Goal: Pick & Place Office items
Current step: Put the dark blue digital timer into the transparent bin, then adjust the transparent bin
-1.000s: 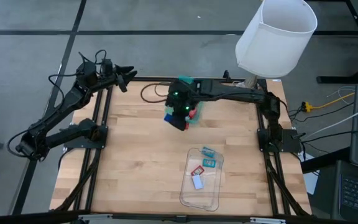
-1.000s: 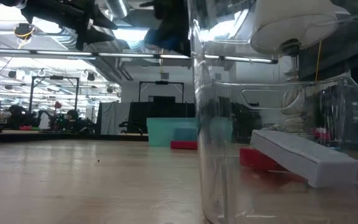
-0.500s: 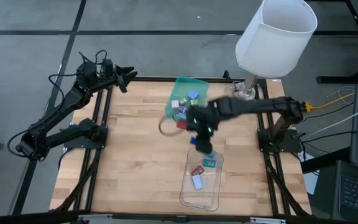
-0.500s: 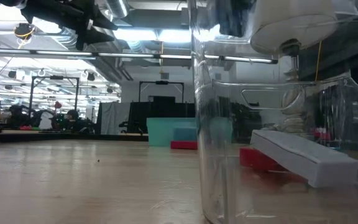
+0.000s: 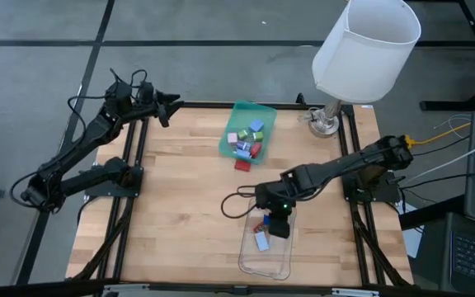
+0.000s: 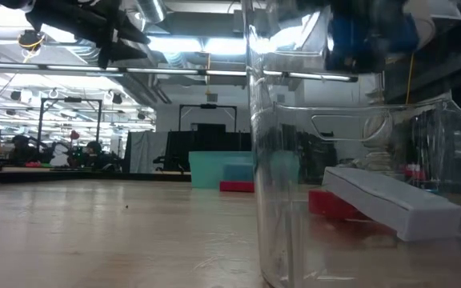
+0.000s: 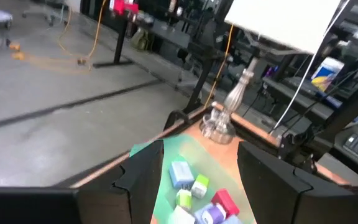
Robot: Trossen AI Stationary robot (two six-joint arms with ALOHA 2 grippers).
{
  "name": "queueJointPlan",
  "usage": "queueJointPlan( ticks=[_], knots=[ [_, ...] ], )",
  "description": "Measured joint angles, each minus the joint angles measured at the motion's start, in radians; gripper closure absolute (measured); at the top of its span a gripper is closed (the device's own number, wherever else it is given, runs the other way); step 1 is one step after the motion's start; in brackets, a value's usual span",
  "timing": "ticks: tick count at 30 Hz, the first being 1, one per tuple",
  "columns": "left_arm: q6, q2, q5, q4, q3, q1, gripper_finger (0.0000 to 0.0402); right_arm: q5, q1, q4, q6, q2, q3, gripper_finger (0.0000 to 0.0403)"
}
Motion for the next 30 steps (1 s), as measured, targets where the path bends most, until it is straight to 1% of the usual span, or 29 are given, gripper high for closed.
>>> queueJointPlan(
  ticks=[4,5,7,12,14,16,19,22,24,26,30],
  knots=[
    [0.001,0.009,0.001,-0.035,0.0,-0.001,0.0199,-0.038,0.0,0.037,-0.001,0.001,-0.085,0.0358],
    [0.001,0.011,0.003,-0.04,0.0,-0.001,0.0199,-0.045,0.0,0.044,-0.001,0.001,-0.097,0.035],
    [0.001,0.013,0.003,-0.04,0.0,-0.001,0.0199,-0.049,0.0,0.053,-0.001,0.001,-0.112,0.0317],
    [-0.005,0.013,0.002,-0.037,0.0,-0.001,0.0199,-0.049,-0.004,0.052,0.001,0.001,-0.121,0.0216],
    [-0.006,0.013,0.001,-0.034,0.0,-0.001,0.0199,-0.049,-0.008,0.052,0.014,0.0,-0.121,0.019],
    [-0.006,0.013,0.0,-0.029,0.0,-0.001,0.0199,-0.051,-0.013,0.052,0.03,-0.01,-0.12,0.0173],
    [-0.006,0.013,-0.001,-0.029,0.0,-0.001,0.0199,-0.052,-0.023,0.048,0.044,-0.037,-0.101,0.0164],
    [-0.007,0.013,-0.001,-0.029,0.0,-0.001,0.0199,-0.031,-0.04,0.043,0.044,-0.084,-0.059,0.0168],
    [-0.011,0.013,-0.001,-0.029,0.0,-0.001,0.0199,0.013,-0.055,0.04,0.045,-0.124,-0.037,0.0175],
    [-0.014,0.013,-0.001,-0.029,0.0,-0.001,0.0199,0.08,-0.08,0.039,0.049,-0.163,-0.023,0.0184],
    [-0.013,0.013,-0.001,-0.029,0.0,-0.001,0.0199,0.203,-0.154,-0.007,0.051,-0.213,-0.023,0.0204]
  ],
)
